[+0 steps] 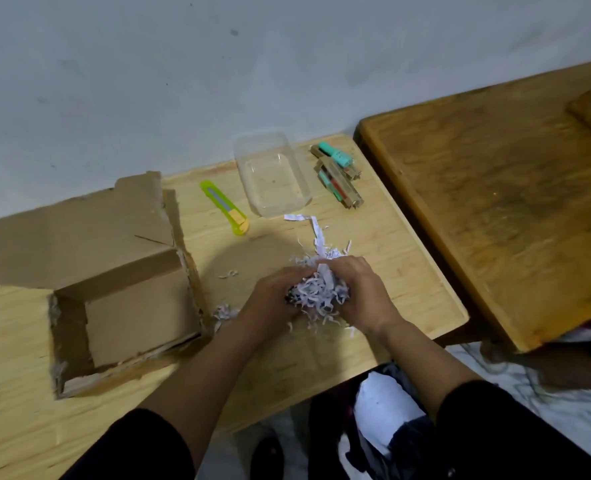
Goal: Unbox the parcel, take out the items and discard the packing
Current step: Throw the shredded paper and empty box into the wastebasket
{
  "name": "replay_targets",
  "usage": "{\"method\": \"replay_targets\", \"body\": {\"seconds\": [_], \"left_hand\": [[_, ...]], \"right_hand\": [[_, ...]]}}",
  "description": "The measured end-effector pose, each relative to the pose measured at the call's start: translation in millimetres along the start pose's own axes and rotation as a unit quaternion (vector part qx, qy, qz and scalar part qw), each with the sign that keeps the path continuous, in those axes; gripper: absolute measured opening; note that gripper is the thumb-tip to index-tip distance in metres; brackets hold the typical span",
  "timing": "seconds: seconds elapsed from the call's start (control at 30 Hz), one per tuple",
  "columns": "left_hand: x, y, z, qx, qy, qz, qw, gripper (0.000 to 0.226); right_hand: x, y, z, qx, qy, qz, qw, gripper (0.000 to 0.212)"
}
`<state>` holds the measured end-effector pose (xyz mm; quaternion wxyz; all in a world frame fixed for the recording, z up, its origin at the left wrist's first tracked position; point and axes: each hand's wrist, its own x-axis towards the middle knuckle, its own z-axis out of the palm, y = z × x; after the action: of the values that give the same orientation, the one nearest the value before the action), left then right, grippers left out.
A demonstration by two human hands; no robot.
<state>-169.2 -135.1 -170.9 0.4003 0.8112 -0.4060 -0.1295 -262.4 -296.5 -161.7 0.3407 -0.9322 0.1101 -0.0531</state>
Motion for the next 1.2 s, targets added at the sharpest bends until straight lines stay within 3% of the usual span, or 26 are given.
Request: {"method": "replay_targets", "body": {"seconds": [0.17,0.33,0.47,0.57,0.7,0.8,0.93,1.2], "left_hand": [[9,23,-7,-0.056,0.006,-0.039,0.998,0.053],[17,73,-12,-0.048,-0.038,0.004,0.998,0.046],[13,119,2,-0.106,-0.068,0.023,0.992,0.063],[2,151,29,-0.137,-0.112,0.023,0.984,0.066],[-27,179,83,-0.136,-0.144,0.006,0.98,0.053],[-51,190,135,-0.12,-0.215,0.028,0.969,0.042],[-82,182,206,-0.113,-0.255,-0.091,0.956,0.04],[-108,162,294,-0.028,-0.255,-0.202,0.945,0.068]], "right_hand": [[-9,-17,-19,0.001,0.044,0.042,0.998,0.046],[-36,-33,-59,0.0,0.081,0.082,0.993,0.047],[-74,-36,-98,-0.008,0.106,0.12,0.987,0.046],[-116,-28,-119,-0.016,0.11,0.156,0.982,0.046],[-182,-7,-128,-0.021,0.112,0.218,0.969,0.043],[-229,22,-120,-0.011,0.094,0.263,0.96,0.043],[-274,69,-95,0.013,0.064,0.317,0.946,0.048],[-306,144,-51,0.06,-0.021,0.361,0.93,0.074]]}}
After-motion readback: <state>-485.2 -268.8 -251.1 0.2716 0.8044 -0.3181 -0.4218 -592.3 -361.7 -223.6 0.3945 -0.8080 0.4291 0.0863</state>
